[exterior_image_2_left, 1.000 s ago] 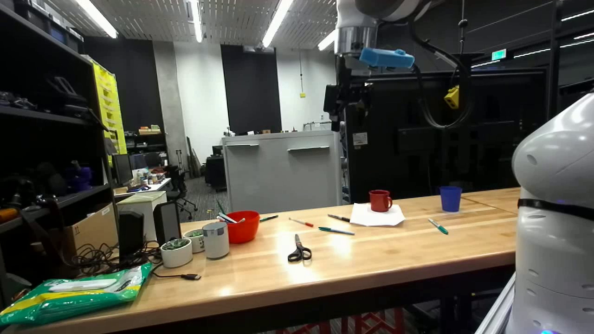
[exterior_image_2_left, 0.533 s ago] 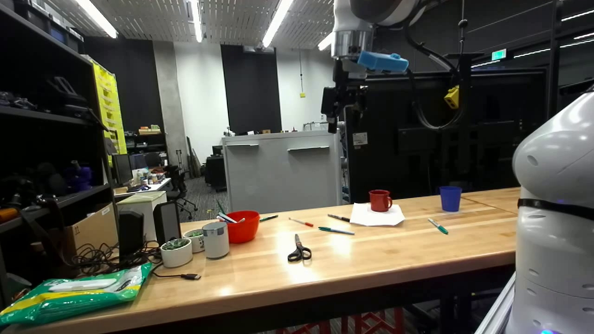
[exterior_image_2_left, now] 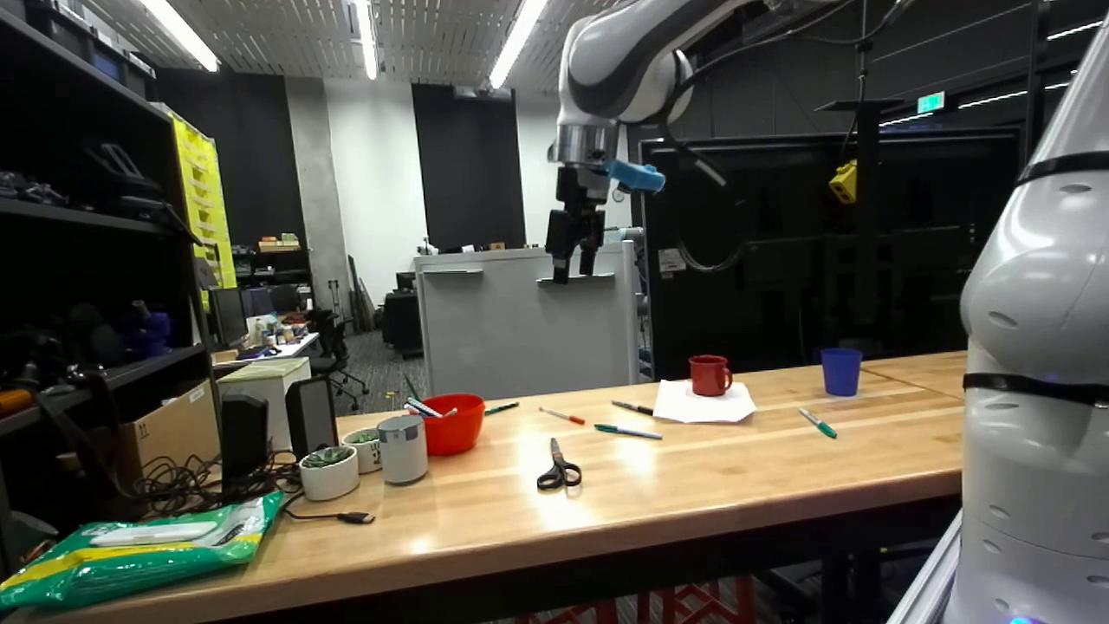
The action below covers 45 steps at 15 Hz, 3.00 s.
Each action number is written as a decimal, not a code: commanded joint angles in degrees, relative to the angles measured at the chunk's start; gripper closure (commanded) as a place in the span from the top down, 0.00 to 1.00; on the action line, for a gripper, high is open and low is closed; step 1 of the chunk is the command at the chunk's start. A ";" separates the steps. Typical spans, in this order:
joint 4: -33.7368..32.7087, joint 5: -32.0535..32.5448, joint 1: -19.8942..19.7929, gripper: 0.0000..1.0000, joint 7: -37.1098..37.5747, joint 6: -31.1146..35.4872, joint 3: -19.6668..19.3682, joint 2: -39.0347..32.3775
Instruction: Take the green pen out of the orange mug and place it on the right side of the counter.
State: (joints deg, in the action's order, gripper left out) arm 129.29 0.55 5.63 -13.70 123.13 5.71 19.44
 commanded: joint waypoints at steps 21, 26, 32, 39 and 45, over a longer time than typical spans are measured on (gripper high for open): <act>-8.23 -20.83 -0.85 1.00 -18.03 50.55 4.84 -33.72; -15.78 -25.86 -6.66 1.00 -26.15 54.86 13.44 -43.42; -20.65 -24.22 -10.22 1.00 -27.30 54.58 14.83 -47.06; -27.77 -24.00 -14.17 1.00 -30.67 52.34 19.07 -52.59; -34.87 -23.73 -15.15 1.00 -32.20 48.36 20.74 -58.40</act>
State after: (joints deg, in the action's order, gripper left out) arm 99.06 -23.48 -8.25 -43.92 173.85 24.45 -35.39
